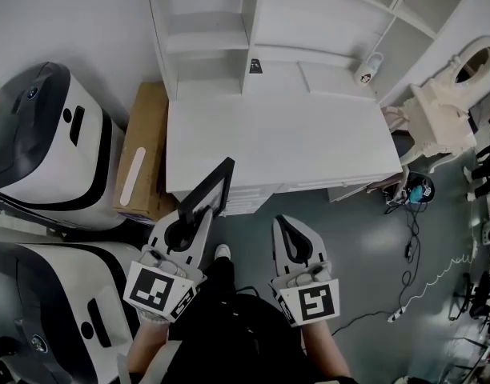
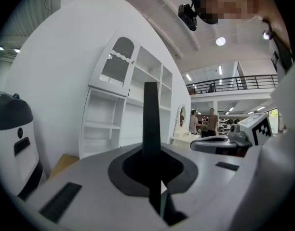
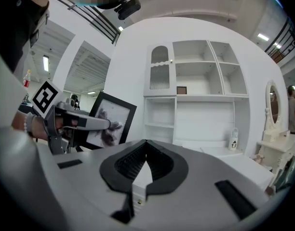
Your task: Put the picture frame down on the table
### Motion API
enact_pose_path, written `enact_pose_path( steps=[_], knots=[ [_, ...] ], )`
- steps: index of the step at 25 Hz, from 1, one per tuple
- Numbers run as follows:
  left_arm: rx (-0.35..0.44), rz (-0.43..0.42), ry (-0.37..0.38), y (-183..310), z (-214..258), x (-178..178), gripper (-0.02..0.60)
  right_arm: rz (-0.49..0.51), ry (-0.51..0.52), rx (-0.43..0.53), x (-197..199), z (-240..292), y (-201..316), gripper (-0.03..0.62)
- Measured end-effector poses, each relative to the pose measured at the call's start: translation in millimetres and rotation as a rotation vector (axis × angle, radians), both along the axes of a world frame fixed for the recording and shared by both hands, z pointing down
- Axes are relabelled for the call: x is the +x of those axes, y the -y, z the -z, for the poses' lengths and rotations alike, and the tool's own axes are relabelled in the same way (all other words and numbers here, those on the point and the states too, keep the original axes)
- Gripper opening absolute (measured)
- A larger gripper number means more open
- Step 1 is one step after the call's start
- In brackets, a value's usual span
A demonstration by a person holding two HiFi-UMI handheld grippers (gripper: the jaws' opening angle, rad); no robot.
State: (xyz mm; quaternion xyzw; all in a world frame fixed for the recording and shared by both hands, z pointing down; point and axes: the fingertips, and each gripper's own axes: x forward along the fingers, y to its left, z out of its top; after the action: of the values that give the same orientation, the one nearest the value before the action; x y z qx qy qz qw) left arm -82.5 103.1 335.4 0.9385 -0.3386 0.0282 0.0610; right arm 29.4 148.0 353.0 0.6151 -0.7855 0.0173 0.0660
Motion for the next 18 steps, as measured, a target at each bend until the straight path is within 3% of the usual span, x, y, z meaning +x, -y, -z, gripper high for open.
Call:
enact_pose_path(
  steps=[18],
  knots=[
    [-0.04,-0.122,0.007,111.3,-13.8,43.2,0.012,0.005,0.03,-0.021,12.2,-3.3,128.2,0.002]
  ],
)
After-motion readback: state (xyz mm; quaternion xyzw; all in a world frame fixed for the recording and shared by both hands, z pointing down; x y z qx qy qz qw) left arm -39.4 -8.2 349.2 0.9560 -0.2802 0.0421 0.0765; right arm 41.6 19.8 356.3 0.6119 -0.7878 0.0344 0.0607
